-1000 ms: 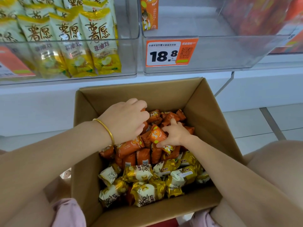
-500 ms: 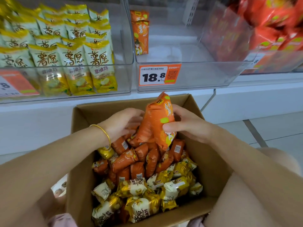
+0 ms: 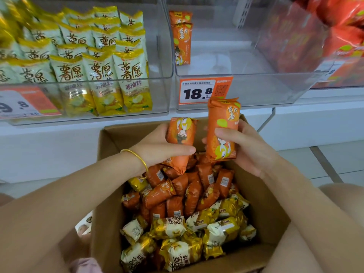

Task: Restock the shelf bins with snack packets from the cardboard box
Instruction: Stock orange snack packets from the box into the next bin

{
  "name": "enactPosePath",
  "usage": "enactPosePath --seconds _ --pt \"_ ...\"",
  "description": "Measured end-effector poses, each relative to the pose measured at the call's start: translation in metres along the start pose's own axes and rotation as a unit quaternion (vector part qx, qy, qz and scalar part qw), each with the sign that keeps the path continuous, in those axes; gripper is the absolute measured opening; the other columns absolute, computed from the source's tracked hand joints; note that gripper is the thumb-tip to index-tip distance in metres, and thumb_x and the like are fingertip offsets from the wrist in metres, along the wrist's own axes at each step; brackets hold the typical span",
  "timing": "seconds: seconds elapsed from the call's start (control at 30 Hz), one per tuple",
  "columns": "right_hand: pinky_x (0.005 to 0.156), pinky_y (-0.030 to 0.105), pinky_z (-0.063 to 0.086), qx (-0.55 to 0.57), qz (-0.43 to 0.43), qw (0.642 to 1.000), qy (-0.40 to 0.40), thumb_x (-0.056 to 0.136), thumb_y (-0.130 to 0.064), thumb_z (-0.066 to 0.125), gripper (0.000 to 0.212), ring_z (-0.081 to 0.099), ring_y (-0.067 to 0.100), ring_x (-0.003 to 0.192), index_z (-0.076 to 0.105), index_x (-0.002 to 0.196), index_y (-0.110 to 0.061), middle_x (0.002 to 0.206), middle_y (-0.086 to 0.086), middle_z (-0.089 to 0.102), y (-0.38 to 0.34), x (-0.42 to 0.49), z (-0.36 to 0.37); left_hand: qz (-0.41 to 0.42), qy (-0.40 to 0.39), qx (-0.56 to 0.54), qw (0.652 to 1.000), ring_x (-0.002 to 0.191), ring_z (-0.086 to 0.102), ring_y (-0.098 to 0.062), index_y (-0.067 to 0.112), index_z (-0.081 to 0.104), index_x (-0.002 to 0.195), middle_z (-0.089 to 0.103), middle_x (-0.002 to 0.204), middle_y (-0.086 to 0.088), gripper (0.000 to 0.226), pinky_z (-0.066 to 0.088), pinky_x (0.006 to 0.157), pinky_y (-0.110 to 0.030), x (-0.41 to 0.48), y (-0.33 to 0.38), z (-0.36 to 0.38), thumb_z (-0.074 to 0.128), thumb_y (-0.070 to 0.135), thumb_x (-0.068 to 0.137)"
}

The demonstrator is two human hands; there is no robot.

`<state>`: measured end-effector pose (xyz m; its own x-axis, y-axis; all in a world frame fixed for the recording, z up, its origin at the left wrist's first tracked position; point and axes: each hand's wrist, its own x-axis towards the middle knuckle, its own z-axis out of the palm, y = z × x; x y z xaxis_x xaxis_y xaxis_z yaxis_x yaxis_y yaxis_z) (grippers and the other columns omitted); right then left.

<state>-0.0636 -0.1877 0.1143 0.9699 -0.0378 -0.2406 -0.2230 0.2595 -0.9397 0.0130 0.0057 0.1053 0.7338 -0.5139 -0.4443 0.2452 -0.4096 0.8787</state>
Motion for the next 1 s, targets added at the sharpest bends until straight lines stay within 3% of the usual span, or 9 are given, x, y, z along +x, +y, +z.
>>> enactPosePath --seconds 0.1,0.2,0.3,0.43,0.53,0.67,0.77,0.83,1.0 --pt "0.072 0.035 0.056 0.003 0.009 1.000 -0.007 0.074 -0.024 0.068 0.058 0.070 0.025 0.095 0.049 0.128 -0.022 0.107 0.002 0.070 -0.001 0.001 0.004 0.017 0.003 0.004 1.000 0.103 0.060 -0.012 0.025 0.037 0.118 0.060 0.112 0.003 0.074 0.050 0.093 -0.035 0.002 0.005 0.003 0.087 0.022 0.063" --pt "0.078 0.038 0.056 0.064 0.043 0.997 -0.027 0.080 -0.032 0.059 0.060 0.066 0.024 0.106 0.046 0.136 -0.019 0.122 0.007 0.066 0.000 0.001 0.007 -0.011 -0.026 -0.052 0.998 0.105 0.061 -0.027 0.016 0.043 0.122 0.062 0.115 -0.012 0.090 0.048 0.095 -0.049 0.002 0.010 0.002 0.081 0.019 0.041" --pt "0.075 0.038 0.056 0.079 0.037 0.996 -0.016 0.079 -0.027 0.057 0.053 0.067 0.023 0.103 0.049 0.131 -0.017 0.116 0.006 0.068 -0.002 0.002 0.005 -0.001 -0.012 -0.012 1.000 0.105 0.061 -0.027 0.020 0.039 0.122 0.061 0.114 -0.009 0.086 0.049 0.095 -0.050 0.001 0.011 -0.001 0.073 0.017 0.043" --pt "0.075 0.037 0.056 0.039 0.008 0.999 -0.012 0.078 -0.021 0.060 0.045 0.068 0.021 0.099 0.056 0.123 -0.017 0.109 0.003 0.069 -0.003 0.000 0.000 0.013 -0.009 0.034 0.999 0.104 0.062 -0.021 0.031 0.043 0.127 0.058 0.117 0.001 0.097 0.052 0.091 -0.046 -0.002 0.014 -0.011 0.082 0.029 0.038" --pt "0.074 0.031 0.055 -0.010 -0.018 0.999 0.028 0.074 -0.022 0.064 0.047 0.069 0.014 0.094 0.056 0.120 -0.020 0.103 -0.003 0.071 -0.004 -0.003 -0.002 0.017 -0.020 0.074 0.997 0.097 0.063 -0.016 0.034 0.046 0.124 0.057 0.117 0.004 0.079 0.056 0.081 -0.036 -0.006 0.018 -0.017 0.084 0.021 0.056" --pt "0.070 0.026 0.054 -0.066 -0.037 0.996 0.052 0.069 -0.025 0.068 0.059 0.070 0.011 0.091 0.054 0.125 -0.015 0.105 -0.004 0.070 -0.007 -0.005 -0.003 0.085 0.015 0.238 0.968 0.101 0.056 -0.013 0.030 0.040 0.133 0.050 0.122 0.005 0.072 0.044 0.078 -0.025 -0.009 0.024 -0.025 0.080 0.023 0.073" --pt "0.072 0.023 0.054 -0.113 -0.056 0.992 0.027 0.071 -0.022 0.068 0.048 0.069 0.012 0.093 0.059 0.117 -0.013 0.102 -0.003 0.072 -0.012 -0.006 -0.003 0.098 0.048 0.213 0.971 0.104 0.056 -0.014 0.023 0.043 0.119 0.055 0.119 0.001 0.059 0.052 0.080 -0.032 -0.010 0.028 -0.029 0.080 0.025 0.072" --pt "0.074 0.021 0.053 -0.139 -0.071 0.988 0.002 0.071 -0.019 0.069 0.039 0.069 0.011 0.093 0.062 0.109 -0.015 0.098 -0.005 0.072 -0.016 -0.008 -0.004 0.105 0.044 0.193 0.975 0.099 0.059 -0.013 0.023 0.043 0.113 0.057 0.114 0.001 0.052 0.057 0.071 -0.030 -0.010 0.030 -0.026 0.077 0.025 0.074" --pt "0.077 0.023 0.052 -0.152 -0.076 0.985 -0.040 0.066 -0.024 0.074 0.037 0.068 0.011 0.093 0.065 0.102 -0.020 0.096 -0.007 0.073 -0.023 -0.012 -0.008 0.139 0.013 0.163 0.977 0.086 0.062 -0.007 0.040 0.049 0.110 0.053 0.108 0.009 0.031 0.056 0.059 -0.019 -0.014 0.038 -0.024 0.065 0.028 0.086"
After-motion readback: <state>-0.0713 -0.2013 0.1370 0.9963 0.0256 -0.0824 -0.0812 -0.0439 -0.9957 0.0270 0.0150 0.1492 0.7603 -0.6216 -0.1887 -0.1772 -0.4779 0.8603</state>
